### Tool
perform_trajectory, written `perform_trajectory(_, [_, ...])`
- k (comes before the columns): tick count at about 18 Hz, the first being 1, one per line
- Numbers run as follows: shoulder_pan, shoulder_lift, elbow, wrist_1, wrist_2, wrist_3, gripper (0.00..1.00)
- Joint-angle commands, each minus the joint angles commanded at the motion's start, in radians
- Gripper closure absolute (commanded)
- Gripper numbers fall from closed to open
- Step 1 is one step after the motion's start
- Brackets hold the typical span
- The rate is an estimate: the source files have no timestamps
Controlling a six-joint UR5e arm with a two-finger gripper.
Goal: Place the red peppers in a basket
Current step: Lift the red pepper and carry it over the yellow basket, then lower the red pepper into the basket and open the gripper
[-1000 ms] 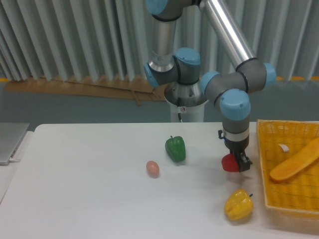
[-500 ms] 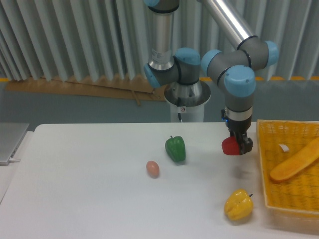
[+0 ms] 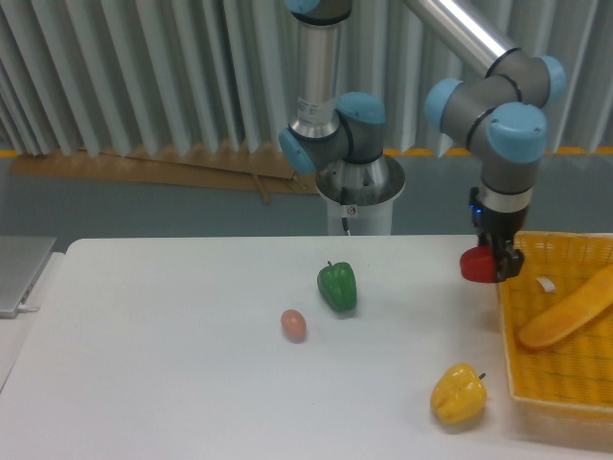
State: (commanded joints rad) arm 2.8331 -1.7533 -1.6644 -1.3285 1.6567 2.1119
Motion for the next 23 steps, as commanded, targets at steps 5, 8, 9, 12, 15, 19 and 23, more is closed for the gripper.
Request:
perform_trajectory(5, [0.043, -0.044, 0.021, 0.009, -0.002, 0.132, 0.53])
perform_trajectory(8, [0.042, -0.067, 0.031, 0.046, 0.002, 0.16, 0.53])
perform_trajectory(9, [0.043, -0.078, 0.031, 0.055, 0.002, 0.163, 0.53])
perform_trajectory(12, [0.061, -0.11, 0.044, 0.074, -0.002, 0.215, 0.53])
perform_trajectory(15, [0.065, -0.135, 0.06, 0.075, -0.002, 0.243, 0.53])
perform_trajectory(19, [0.065, -0.143, 0.066, 0.094, -0.002, 0.247, 0.53])
perform_trajectory(23, [0.066, -0.149, 0.067, 0.113, -0.002, 0.282, 0.42])
